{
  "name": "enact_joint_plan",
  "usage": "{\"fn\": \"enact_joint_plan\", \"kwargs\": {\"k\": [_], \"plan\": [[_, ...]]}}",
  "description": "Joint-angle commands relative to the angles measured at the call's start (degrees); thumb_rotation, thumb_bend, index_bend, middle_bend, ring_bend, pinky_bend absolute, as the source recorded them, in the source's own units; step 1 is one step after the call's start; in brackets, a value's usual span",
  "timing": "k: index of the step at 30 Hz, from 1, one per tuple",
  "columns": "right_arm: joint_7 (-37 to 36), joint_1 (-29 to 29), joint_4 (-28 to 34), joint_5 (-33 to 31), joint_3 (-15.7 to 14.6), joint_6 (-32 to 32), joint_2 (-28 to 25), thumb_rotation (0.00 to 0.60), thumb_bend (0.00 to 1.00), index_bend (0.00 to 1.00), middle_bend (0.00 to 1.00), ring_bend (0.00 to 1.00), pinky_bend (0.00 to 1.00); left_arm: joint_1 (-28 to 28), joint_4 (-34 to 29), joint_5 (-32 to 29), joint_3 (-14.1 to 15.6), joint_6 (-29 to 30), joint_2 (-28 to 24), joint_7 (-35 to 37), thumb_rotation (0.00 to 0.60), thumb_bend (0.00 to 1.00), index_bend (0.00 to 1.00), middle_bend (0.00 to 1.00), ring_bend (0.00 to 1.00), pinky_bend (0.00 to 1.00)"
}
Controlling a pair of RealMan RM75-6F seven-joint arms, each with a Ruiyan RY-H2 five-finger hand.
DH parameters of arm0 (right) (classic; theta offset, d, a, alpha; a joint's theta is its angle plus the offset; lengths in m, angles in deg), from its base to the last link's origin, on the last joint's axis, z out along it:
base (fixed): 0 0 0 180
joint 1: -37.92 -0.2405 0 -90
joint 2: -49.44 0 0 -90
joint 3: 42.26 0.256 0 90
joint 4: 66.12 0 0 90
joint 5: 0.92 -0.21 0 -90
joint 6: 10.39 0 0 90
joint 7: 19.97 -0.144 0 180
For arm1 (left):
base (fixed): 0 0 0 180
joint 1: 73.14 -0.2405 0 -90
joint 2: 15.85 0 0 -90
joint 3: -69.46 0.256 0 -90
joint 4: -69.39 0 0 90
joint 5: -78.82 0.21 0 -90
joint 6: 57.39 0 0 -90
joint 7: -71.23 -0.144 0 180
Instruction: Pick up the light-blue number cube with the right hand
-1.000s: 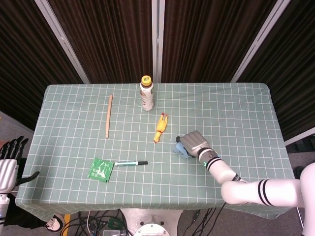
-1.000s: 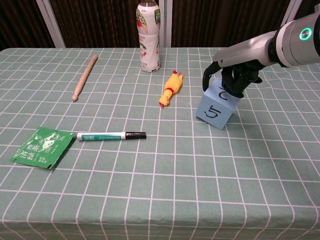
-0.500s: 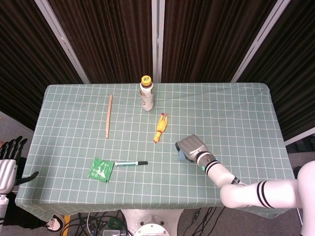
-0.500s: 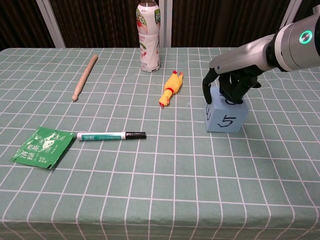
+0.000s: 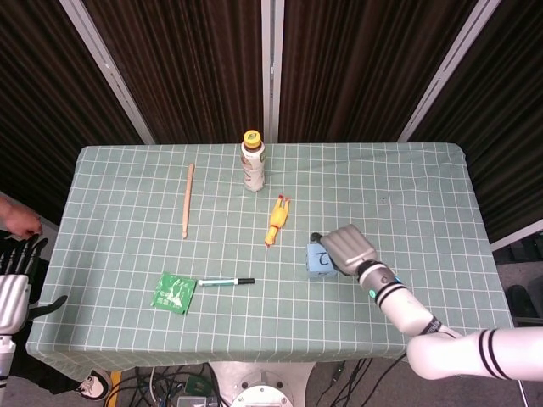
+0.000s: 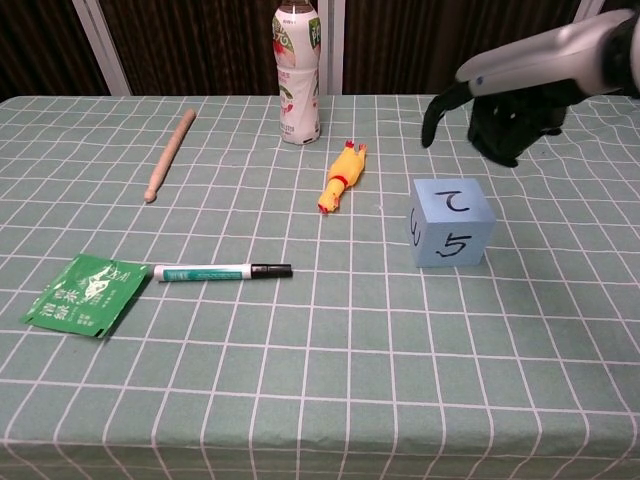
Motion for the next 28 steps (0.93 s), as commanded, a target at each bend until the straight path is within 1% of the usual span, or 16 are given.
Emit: {"fn": "enact_joint_plan", "kwargs": {"k": [1, 4, 7, 8, 9, 10, 11, 12, 13, 14, 15, 16, 19, 21, 24, 28], "plan": [[-4.22, 12.83, 4.98, 15.18, -5.04, -14.2, -8.04, 0.6, 1.0, 0.21, 1.0, 0.85, 0.74, -0.01, -0.87, 0.1, 0.1, 0.02, 0.15, -0.8, 0.6, 0.06, 0.03, 0.0, 0.0, 0.0], [-8.58, 23.03, 2.0, 25.14, -8.86, -23.93, -9.23, 0.6, 1.0, 0.23, 1.0, 0.85, 0.74, -0.09, -1.94, 0.05, 0.23, 0.0, 0.51, -1.89, 0.6, 0.06, 0.03, 0.0, 0.0, 0.0], [-15.83, 32.14, -4.81, 30.76, -10.67, -30.59, -7.77, 0.6, 1.0, 0.24, 0.99, 0.84, 0.74, 0.04, -2.68, 0.14, 0.37, -0.24, 0.82, -3.17, 0.6, 0.06, 0.03, 0.0, 0.0, 0.0], [-18.51, 34.63, -7.36, 31.82, -10.69, -32.24, -6.83, 0.6, 1.0, 0.24, 0.96, 0.81, 0.72, 0.1, -2.95, 0.28, 0.4, -0.26, 0.86, -3.55, 0.6, 0.06, 0.03, 0.0, 0.0, 0.0], [-21.25, 37.01, -10.14, 32.91, -10.73, -33.62, -5.76, 0.6, 0.97, 0.23, 0.89, 0.76, 0.69, 0.17, -3.25, 0.43, 0.4, -0.21, 0.88, -3.94, 0.6, 0.06, 0.03, 0.0, 0.0, 0.0], [-25.03, 39.93, -13.97, 34.3, -10.91, -34.82, -4.34, 0.6, 0.83, 0.19, 0.76, 0.63, 0.61, 0.23, -3.67, 0.68, 0.38, -0.04, 0.9, -4.42, 0.6, 0.06, 0.03, 0.0, 0.0, 0.0], [-27.66, 41.94, -17.06, 35.27, -10.99, -35.58, -3.24, 0.6, 0.62, 0.12, 0.6, 0.47, 0.5, 0.24, -3.97, 0.85, 0.37, 0.12, 0.9, -4.77, 0.6, 0.06, 0.03, 0.0, 0.0, 0.0], [-30.07, 43.84, -20.0, 35.75, -10.86, -36.21, -2.06, 0.6, 0.45, 0.07, 0.47, 0.35, 0.42, 0.25, -4.27, 1.04, 0.37, 0.28, 0.91, -5.12, 0.6, 0.06, 0.03, 0.0, 0.0, 0.0], [-32.96, 46.1, -23.35, 35.73, -10.45, -36.55, -0.44, 0.6, 0.24, 0.02, 0.29, 0.18, 0.28, 0.25, -4.58, 1.32, 0.42, 0.5, 0.92, -5.59, 0.6, 0.06, 0.03, 0.0, 0.0, 0.0], [-34.8, 47.66, -25.69, 35.77, -9.97, -37.03, 0.76, 0.6, 0.12, 0.0, 0.16, 0.08, 0.17, 0.24, -4.73, 1.56, 0.47, 0.67, 0.97, -5.94, 0.6, 0.06, 0.03, 0.0, 0.0, 0.0], [-36.27, 49.2, -28.21, 35.98, -9.25, -38.08, 2.15, 0.6, 0.04, 0.0, 0.05, 0.02, 0.07, 0.21, -4.83, 1.77, 0.55, 0.83, 1.05, -6.25, 0.6, 0.06, 0.03, 0.0, 0.0, 0.0], [-37.88, 51.3, -31.65, 36.36, -8.07, -40.06, 4.3, 0.6, 0.01, 0.0, 0.0, 0.0, 0.01, 0.14, -5.0, 1.98, 0.67, 0.98, 1.18, -6.52, 0.6, 0.06, 0.03, 0.0, 0.0, 0.0], [-41.65, 55.95, -38.78, 37.58, -5.61, -44.37, 9.12, 0.6, 0.0, 0.0, 0.0, 0.0, 0.0, -0.03, -5.3, 2.58, 0.96, 1.43, 1.56, -6.89, 0.6, 0.06, 0.03, 0.0, 0.0, 0.0], [-42.91, 57.87, -41.41, 37.94, -4.8, -45.09, 10.58, 0.6, 0.0, 0.0, 0.0, 0.0, 0.0, -0.19, -5.3, 2.93, 1.06, 1.88, 1.79, -7.07, 0.6, 0.06, 0.03, 0.0, 0.0, 0.0], [-43.73, 59.77, -43.03, 38.16, -3.89, -44.03, 11.29, 0.6, 0.0, 0.0, 0.0, 0.0, 0.0, -0.26, -5.21, 3.06, 1.07, 2.09, 2.02, -7.36, 0.6, 0.06, 0.03, 0.0, 0.0, 0.0], [-44.01, 61.33, -43.23, 38.79, -2.55, -42.25, 11.48, 0.6, 0.0, 0.0, 0.0, 0.0, 0.0, -0.31, -5.29, 3.18, 1.07, 2.24, 2.03, -7.51, 0.6, 0.06, 0.03, 0.0, 0.0, 0.0]]}}
